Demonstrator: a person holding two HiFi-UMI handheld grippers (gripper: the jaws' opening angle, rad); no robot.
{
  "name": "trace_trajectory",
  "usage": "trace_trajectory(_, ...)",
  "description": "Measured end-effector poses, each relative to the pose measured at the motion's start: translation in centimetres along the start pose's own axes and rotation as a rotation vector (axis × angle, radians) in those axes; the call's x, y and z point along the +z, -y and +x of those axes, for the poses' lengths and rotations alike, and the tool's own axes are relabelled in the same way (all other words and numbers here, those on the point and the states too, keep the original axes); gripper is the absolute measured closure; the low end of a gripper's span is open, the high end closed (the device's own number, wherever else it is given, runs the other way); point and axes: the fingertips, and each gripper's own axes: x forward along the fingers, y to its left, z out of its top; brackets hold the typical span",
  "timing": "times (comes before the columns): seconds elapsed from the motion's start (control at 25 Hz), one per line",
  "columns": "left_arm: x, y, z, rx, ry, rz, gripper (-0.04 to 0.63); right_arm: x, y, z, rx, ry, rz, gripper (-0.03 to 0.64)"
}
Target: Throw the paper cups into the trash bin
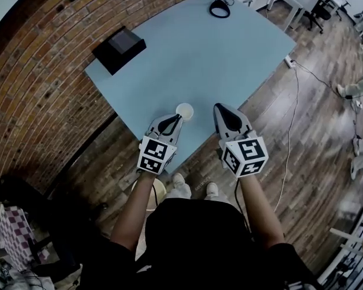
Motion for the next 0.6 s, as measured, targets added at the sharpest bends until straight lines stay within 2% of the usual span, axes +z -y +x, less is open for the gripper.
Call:
trace_trajectory(0.24, -4.1, 0.1, 4.2, -0.107, -0.138, 0.150, 0.583, -1.2, 1.8, 0.9, -0.083, -0.034, 0.024, 0.612)
trace_trajectory(0.28, -4.9, 0.2, 4.8, -0.125, -0.161, 0.163, 0.570, -1.4, 2.2, 1.0, -0.094, -0.041, 0.032, 0.612)
trace_trajectory(0.36, -6.5, 0.2, 5.9, -0.158, -0.206, 0.180, 0.495, -2.1, 2.7, 1.2, -0.111, -0.054, 0.053, 0.612)
trace_trajectory(0.6, -10.1, 0.7, 8.4, -0.222, -0.305, 0.314, 0.439, -4.2, 4.0, 1.6, -0.158, -0.095, 0.080, 0.612)
